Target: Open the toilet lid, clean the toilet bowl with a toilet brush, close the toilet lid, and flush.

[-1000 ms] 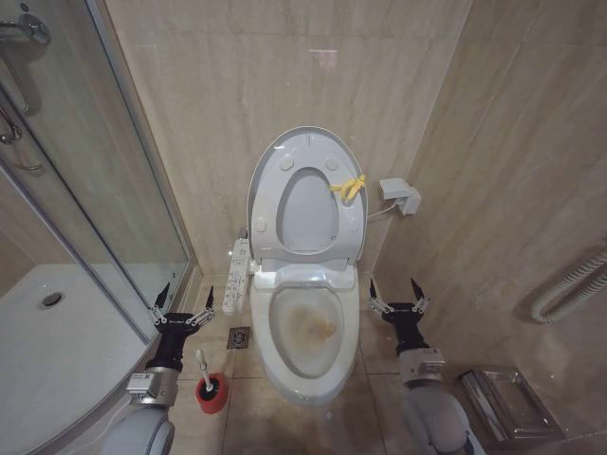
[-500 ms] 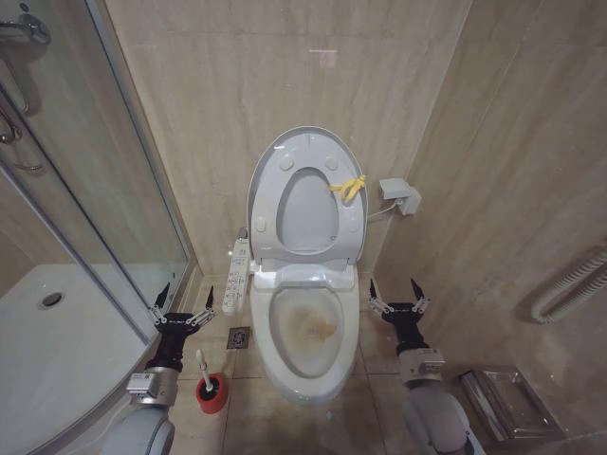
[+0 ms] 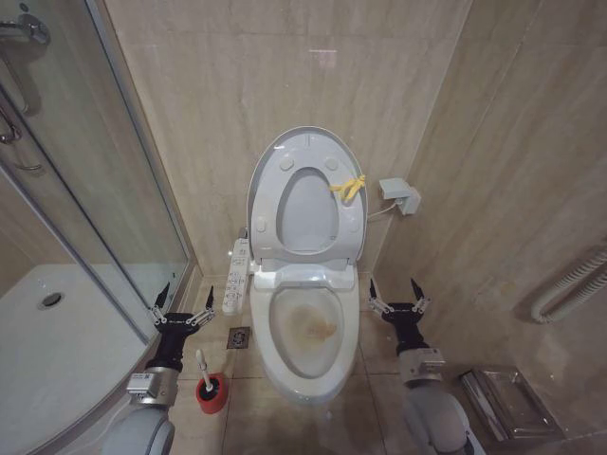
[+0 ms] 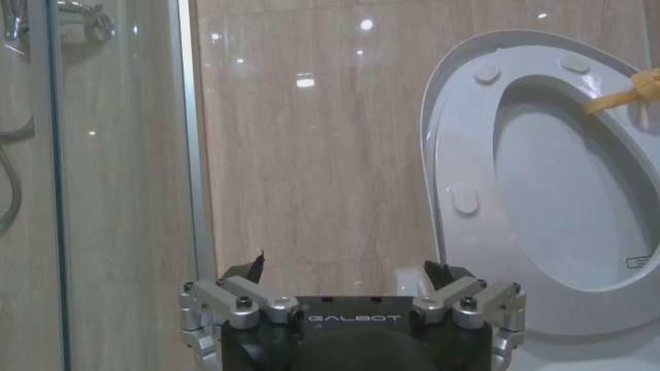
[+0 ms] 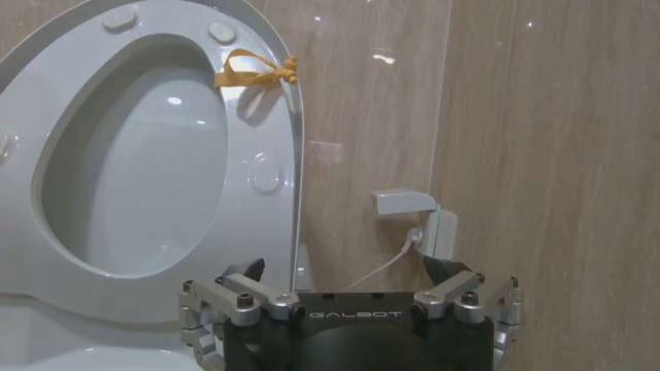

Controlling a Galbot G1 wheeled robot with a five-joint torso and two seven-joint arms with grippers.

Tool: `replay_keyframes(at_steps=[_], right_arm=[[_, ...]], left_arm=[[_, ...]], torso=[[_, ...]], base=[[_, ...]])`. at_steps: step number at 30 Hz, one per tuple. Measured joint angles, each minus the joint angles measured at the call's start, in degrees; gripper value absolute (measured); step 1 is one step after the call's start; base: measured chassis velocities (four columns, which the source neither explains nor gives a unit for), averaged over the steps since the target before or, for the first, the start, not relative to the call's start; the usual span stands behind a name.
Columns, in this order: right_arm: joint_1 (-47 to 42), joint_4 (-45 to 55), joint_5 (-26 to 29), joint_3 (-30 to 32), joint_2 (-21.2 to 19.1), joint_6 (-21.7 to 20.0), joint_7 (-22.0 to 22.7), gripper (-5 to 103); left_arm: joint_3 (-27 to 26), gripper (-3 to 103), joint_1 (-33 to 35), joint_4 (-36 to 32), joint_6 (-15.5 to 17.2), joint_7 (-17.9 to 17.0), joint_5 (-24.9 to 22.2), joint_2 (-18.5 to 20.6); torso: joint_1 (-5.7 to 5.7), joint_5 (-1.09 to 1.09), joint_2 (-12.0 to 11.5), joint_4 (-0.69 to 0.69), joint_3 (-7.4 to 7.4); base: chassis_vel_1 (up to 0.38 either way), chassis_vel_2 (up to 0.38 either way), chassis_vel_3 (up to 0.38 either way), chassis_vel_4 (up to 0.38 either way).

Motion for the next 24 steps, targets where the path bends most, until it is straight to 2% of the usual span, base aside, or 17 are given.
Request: replay_keyframes(at_steps=[9,11,13,14,16,17,18,19,20,21,22,24], right_arm=[[0.00,0.00,0.00,-0.01,0.00,0.00,0.00,100],[0.00,0.00,0.00,-0.01,0.00,0.00,0.00,100],[0.00,0.00,0.00,-0.01,0.00,0.00,0.00,100],[0.00,0.00,0.00,-0.01,0.00,0.00,0.00,100],[0.00,0.00,0.00,-0.01,0.00,0.00,-0.01,100],[0.00,0.00,0.00,0.02,-0.02,0.00,0.00,100],[0.00,-0.01,0.00,-0.01,0.00,0.00,0.00,100],[0.00,-0.01,0.00,-0.01,0.00,0.00,0.00,100],[0.00,0.00,0.00,-0.02,0.00,0.00,-0.01,100],[0.02,0.00,0.00,-0.02,0.00,0.00,-0.01,100],[0.00,0.00,0.00,-0.03,0.00,0.00,-0.02,100],[0.01,-0.01,0.00,-0.01,-0.01,0.00,-0.01,100]], left_arm=[[0.14,100,-0.01,0.00,0.30,-0.02,0.00,-0.14],[0.79,100,-0.09,0.00,2.32,-0.33,0.00,-1.12],[2.41,100,-0.22,0.00,6.38,-0.99,0.03,-3.14],[2.41,100,-0.22,0.00,6.38,-0.99,0.03,-3.14],[3.82,100,-0.34,0.00,10.03,-1.58,0.06,-5.06],[4.02,100,-0.29,-0.03,10.64,-1.60,0.08,-5.64],[4.82,100,-0.14,-0.22,12.22,-1.67,0.24,-6.93],[4.82,100,-0.14,-0.22,12.22,-1.67,0.24,-6.93],[6.01,100,0.19,-0.36,13.53,-1.64,0.41,-8.35],[6.73,100,0.49,-0.34,14.47,-1.58,0.58,-9.34],[6.72,100,0.51,-0.34,14.89,-1.63,0.98,-9.82],[6.94,100,0.63,-0.19,14.83,-1.63,1.54,-10.09]], torso=[[0.00,0.00,0.00,0.00,0.00],[0.00,0.01,0.00,0.00,0.00],[0.00,0.00,0.00,0.00,0.00],[0.00,0.00,0.00,0.00,0.00],[0.00,0.00,0.00,0.00,0.00],[0.00,-0.01,0.00,-0.01,0.00],[0.00,0.06,0.00,-0.01,0.00],[0.00,0.06,0.00,-0.01,0.00],[0.00,0.04,0.00,0.02,0.00],[0.00,-0.07,0.00,0.01,0.01],[0.00,0.02,0.00,-0.03,0.00],[-0.01,0.05,0.00,0.02,0.00]], base=[[0.000,0.000,0.000,0.000],[0.000,0.000,0.000,0.000],[0.000,0.000,0.000,0.000],[0.000,0.000,0.000,0.000],[0.000,0.000,0.000,0.000],[0.000,0.000,0.000,0.000],[0.000,0.000,0.000,0.000],[0.000,0.000,0.000,0.000],[0.000,0.000,0.000,0.000],[0.000,0.000,0.000,0.000],[0.000,0.000,0.000,0.000],[0.000,0.000,0.000,0.000]])
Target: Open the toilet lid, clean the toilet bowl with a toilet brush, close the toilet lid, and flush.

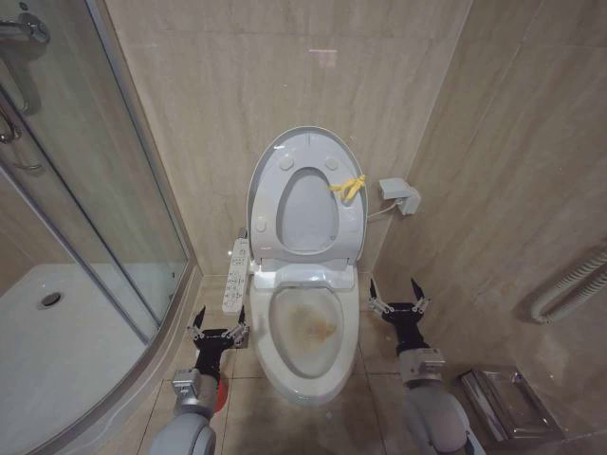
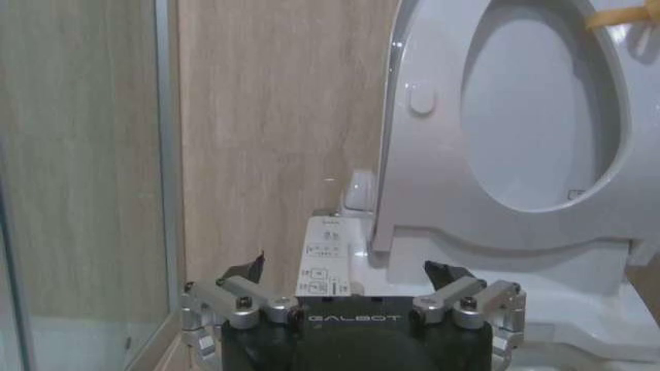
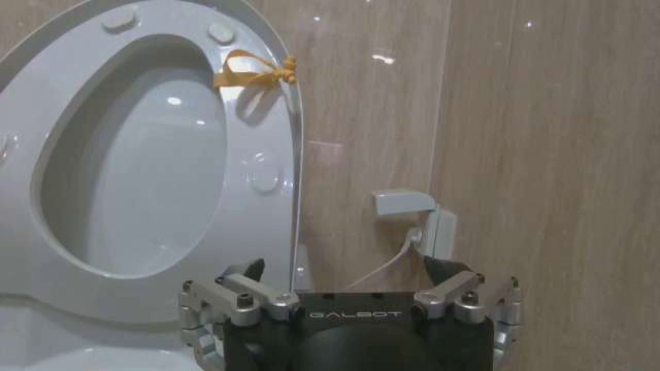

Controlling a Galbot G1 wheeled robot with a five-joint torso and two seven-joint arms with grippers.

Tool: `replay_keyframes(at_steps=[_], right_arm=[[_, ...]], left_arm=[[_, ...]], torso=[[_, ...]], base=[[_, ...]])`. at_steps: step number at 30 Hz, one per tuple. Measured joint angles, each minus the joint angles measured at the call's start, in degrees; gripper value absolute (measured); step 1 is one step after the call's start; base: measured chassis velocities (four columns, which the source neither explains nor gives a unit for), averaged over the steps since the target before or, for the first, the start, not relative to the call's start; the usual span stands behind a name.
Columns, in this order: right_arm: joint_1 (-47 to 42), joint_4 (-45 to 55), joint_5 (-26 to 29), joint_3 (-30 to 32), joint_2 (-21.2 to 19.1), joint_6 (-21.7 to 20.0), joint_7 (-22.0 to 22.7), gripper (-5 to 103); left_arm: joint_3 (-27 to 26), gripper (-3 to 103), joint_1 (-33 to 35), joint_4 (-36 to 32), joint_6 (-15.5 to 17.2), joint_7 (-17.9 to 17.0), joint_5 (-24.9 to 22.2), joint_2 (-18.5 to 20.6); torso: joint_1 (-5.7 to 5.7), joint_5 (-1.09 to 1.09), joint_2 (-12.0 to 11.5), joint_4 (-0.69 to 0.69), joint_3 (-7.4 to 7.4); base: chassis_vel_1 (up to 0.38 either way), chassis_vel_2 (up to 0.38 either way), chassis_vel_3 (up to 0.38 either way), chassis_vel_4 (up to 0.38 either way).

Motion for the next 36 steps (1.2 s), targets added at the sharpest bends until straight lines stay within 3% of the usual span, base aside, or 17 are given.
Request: replay_keyframes(at_steps=[4,7,8,10,15,18,21,36], right_arm=[[0.00,0.00,0.00,-0.01,0.01,0.00,0.00,100],[0.00,0.00,0.00,-0.01,0.01,0.00,0.00,100],[0.00,0.00,0.00,-0.01,0.01,0.00,0.00,100],[0.00,0.00,0.00,0.00,0.00,0.00,0.00,100],[0.00,0.00,0.00,0.00,0.01,0.00,0.00,100],[0.00,0.00,0.00,0.00,0.01,0.00,0.00,100],[0.00,0.00,0.00,0.00,0.01,0.00,0.00,100],[0.00,0.00,0.00,0.00,0.01,0.00,0.00,100]], left_arm=[[-0.18,100,-0.03,0.68,-1.59,0.12,1.57,-0.12],[-0.48,100,0.06,0.26,-5.77,0.66,1.71,0.81],[-0.48,100,0.06,0.26,-5.77,0.66,1.71,0.81],[-1.37,100,0.55,-2.92,-8.77,1.01,2.04,2.26],[-2.71,100,4.18,-11.25,-8.80,-0.54,1.46,5.81],[-3.17,100,5.64,-10.79,-9.30,-1.35,1.17,6.32],[-3.38,100,6.70,-6.67,-12.22,-3.75,1.02,6.23],[-2.96,100,7.23,-4.07,-15.10,-4.05,2.14,5.11]], torso=[[0.00,-0.03,0.00,-0.01,0.00],[0.00,-0.05,0.00,-0.02,0.00],[0.00,-0.05,0.00,-0.02,0.00],[0.00,-0.05,0.00,-0.02,0.00],[0.00,-0.03,0.00,-0.02,-0.01],[0.00,-0.04,0.00,-0.01,-0.01],[0.00,-0.07,0.00,-0.01,0.00],[0.00,-0.04,0.00,-0.02,0.00]], base=[[0.000,0.000,0.000,0.000],[0.000,0.000,0.000,0.000],[0.000,0.000,0.000,0.000],[0.000,0.000,0.000,0.000],[0.000,0.000,0.000,0.000],[0.000,0.000,0.000,0.000],[0.000,0.000,0.000,0.000],[0.000,0.000,0.000,0.000]])
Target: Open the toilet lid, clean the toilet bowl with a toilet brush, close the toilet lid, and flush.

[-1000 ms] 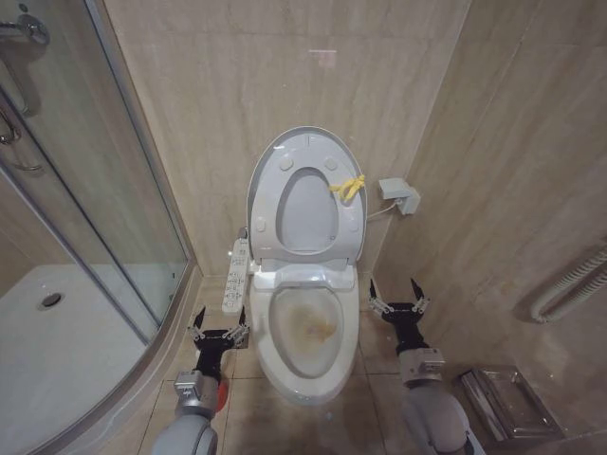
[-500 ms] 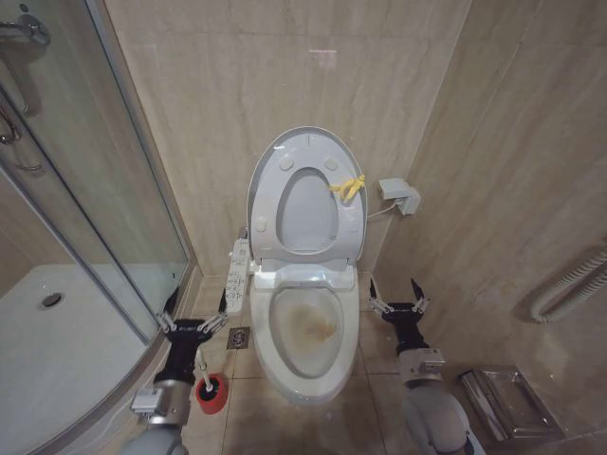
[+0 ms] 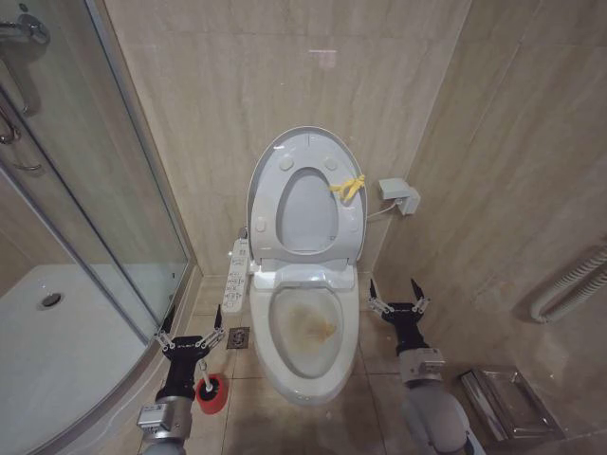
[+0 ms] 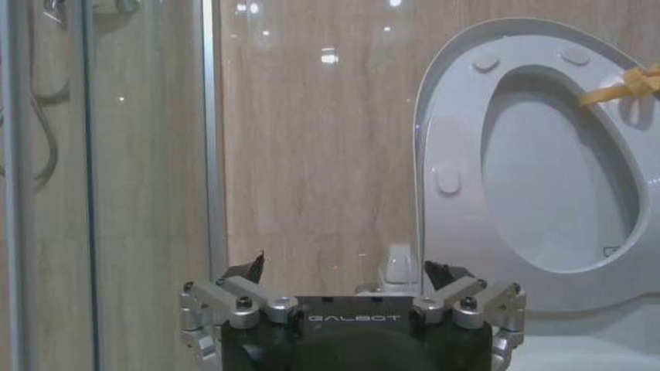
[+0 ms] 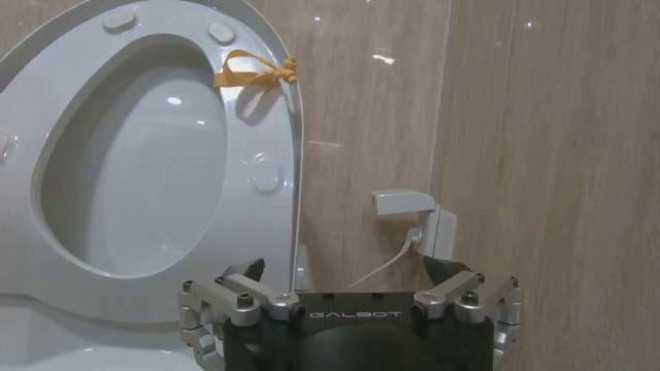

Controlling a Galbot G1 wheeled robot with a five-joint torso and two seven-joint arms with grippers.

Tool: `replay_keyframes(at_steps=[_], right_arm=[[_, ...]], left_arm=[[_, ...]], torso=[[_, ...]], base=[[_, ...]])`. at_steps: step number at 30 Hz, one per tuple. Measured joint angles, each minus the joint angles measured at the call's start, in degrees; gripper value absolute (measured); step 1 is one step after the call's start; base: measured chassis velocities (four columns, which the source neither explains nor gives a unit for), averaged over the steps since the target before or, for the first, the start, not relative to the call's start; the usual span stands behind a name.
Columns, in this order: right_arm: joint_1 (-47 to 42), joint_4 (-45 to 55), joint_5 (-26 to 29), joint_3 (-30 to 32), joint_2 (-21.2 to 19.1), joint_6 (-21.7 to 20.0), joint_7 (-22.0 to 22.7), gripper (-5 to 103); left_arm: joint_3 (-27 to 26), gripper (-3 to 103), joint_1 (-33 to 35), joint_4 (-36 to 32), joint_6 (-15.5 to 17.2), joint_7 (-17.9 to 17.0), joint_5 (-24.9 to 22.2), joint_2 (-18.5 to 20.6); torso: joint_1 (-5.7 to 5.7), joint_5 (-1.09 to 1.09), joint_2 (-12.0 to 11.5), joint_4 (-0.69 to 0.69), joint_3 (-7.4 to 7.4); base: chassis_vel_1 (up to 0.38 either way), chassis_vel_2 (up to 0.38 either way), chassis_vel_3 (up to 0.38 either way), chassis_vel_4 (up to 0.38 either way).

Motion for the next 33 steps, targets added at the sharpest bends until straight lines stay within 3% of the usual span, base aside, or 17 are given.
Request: replay_keyframes(at_steps=[15,19,27,33], right_arm=[[0.00,0.00,0.00,0.00,0.00,0.00,0.00,100],[0.01,0.00,0.00,0.00,0.00,0.00,0.00,100],[-0.02,0.00,0.00,0.00,0.00,0.00,0.00,100],[-0.01,0.00,0.00,0.00,0.00,0.00,0.00,100]], left_arm=[[0.89,100,0.08,1.01,-0.48,0.51,0.93,-0.08],[1.85,100,0.35,4.54,-2.26,-2.47,2.83,-0.15],[3.47,100,1.40,18.69,-11.27,-5.26,4.65,-0.27],[4.10,100,-0.25,25.49,-12.70,-5.58,4.26,-0.98]], torso=[[0.01,0.00,0.00,0.00,0.00],[0.07,0.00,-0.02,-0.02,0.03],[-0.02,0.00,0.00,0.00,-0.01],[-0.01,-0.01,0.00,0.00,-0.01]], base=[[-0.046,0.043,0.048,-0.055],[-0.098,0.087,0.080,-0.083],[0.001,-0.002,-0.013,0.004],[0.005,-0.007,-0.009,0.005]])
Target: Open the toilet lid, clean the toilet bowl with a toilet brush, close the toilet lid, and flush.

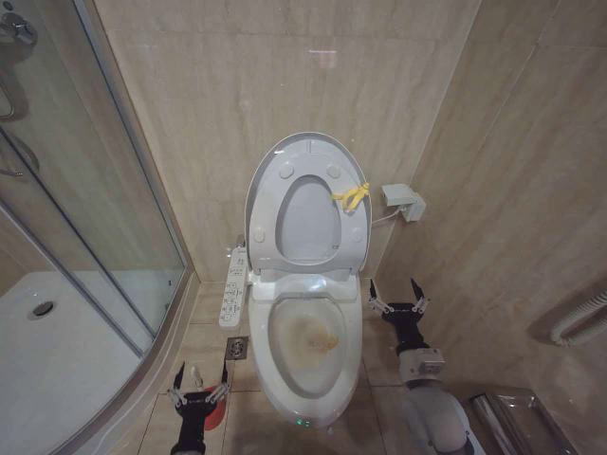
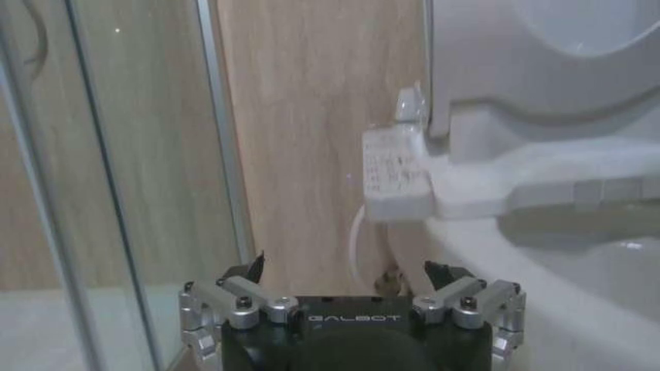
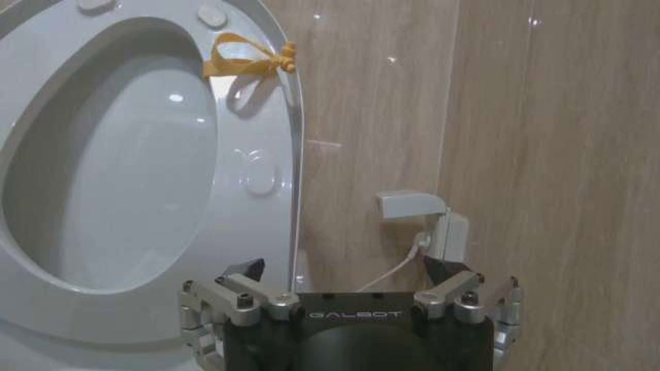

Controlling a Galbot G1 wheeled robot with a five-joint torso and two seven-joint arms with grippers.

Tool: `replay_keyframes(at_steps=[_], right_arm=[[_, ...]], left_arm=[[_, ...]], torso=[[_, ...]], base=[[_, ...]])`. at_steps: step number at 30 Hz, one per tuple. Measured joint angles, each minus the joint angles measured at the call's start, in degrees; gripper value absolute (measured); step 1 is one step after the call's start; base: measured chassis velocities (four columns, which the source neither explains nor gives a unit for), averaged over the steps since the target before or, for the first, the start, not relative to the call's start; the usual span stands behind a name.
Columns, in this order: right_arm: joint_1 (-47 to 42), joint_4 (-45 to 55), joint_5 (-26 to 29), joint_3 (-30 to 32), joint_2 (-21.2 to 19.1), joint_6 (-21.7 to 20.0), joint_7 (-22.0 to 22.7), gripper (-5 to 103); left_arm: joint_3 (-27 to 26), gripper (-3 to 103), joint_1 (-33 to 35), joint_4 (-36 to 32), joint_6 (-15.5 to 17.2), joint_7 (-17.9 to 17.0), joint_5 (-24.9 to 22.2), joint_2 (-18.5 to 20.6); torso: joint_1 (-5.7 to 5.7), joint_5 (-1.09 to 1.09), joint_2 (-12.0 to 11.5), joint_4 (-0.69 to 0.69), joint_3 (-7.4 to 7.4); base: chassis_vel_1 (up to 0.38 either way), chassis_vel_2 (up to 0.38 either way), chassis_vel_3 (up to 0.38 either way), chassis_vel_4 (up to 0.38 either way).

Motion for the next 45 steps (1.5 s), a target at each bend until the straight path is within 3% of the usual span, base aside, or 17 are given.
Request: replay_keyframes(at_steps=[13,21,23,34,35,42,43,45], right_arm=[[0.01,0.00,0.00,0.00,0.00,0.00,0.00,100],[0.01,0.00,0.00,0.00,0.00,0.00,0.00,100],[0.01,0.00,0.00,0.00,0.00,0.00,0.00,100],[0.01,0.00,0.00,0.00,0.00,0.00,0.00,100],[0.01,0.00,0.00,0.00,0.00,0.00,0.00,100],[0.01,0.00,0.00,0.00,0.00,0.00,0.00,100],[0.01,0.00,0.00,0.00,0.00,0.00,0.00,100],[0.01,0.00,0.00,0.00,0.00,0.00,0.00,100]], left_arm=[[-1.00,100,-5.52,12.78,-2.64,-0.20,-0.89,0.29],[-1.42,100,-13.54,26.26,-5.87,6.19,-2.86,1.03],[-1.28,100,-15.82,29.51,-6.76,9.57,-3.93,1.37],[-1.19,100,-17.51,32.09,-7.89,12.84,-4.35,1.38],[-1.34,89,-17.46,32.15,-8.07,13.12,-4.29,1.45],[-2.27,89,-17.13,31.98,-8.89,14.64,-3.96,1.87],[-2.50,62,-17.02,31.88,-9.15,14.77,-3.71,1.96],[-2.63,62,-16.92,31.79,-9.33,14.83,-3.48,1.99]], torso=[[0.01,0.01,0.00,0.01,0.01],[0.02,0.00,0.00,0.00,0.01],[0.02,0.00,-0.01,0.00,0.01],[0.02,0.00,-0.01,0.00,0.01],[0.02,0.00,0.00,0.00,0.01],[0.02,0.00,-0.01,0.01,0.01],[0.02,0.00,-0.01,0.00,0.01],[0.02,0.00,-0.01,0.01,0.01]], base=[[0.000,0.000,0.000,0.000],[0.000,0.000,0.000,0.000],[0.000,0.000,0.000,0.000],[0.000,0.000,0.000,0.000],[0.000,0.000,0.000,0.000],[0.000,0.000,0.000,0.000],[0.000,0.000,0.000,0.000],[0.000,0.000,0.000,0.000]])
